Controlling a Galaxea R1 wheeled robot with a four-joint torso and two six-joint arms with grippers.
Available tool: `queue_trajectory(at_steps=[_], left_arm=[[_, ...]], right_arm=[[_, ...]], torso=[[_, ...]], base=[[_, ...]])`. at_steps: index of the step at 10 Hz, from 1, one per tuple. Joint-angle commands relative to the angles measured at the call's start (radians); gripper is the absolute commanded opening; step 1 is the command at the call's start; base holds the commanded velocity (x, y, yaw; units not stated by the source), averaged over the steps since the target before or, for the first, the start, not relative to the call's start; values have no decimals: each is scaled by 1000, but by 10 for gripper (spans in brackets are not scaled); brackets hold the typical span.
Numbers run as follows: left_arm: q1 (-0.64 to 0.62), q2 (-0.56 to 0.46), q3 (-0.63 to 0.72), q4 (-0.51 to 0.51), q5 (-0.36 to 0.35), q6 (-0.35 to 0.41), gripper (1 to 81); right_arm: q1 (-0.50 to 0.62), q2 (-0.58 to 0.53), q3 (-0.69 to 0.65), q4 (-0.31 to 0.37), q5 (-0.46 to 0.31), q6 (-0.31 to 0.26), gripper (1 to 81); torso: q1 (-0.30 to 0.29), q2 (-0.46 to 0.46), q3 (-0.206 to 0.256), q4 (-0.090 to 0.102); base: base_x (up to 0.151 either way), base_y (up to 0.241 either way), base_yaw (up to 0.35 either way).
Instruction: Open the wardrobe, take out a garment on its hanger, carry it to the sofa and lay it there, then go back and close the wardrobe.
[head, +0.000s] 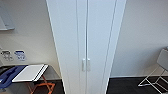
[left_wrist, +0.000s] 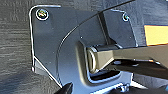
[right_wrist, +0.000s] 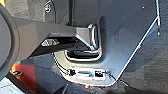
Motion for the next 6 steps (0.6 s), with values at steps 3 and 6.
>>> queue_trajectory(at_steps=[3,6], left_arm=[[-27,-12,13,14,48,1,811],[-27,-11,11,14,48,1,811]], right_arm=[[33,-17,14,-10,-52,-3,811],[38,-17,17,-10,-52,-4,811]], torso=[[0,0,0,0],[1,0,0,0]], base=[[94,0,0],[102,0,0]])
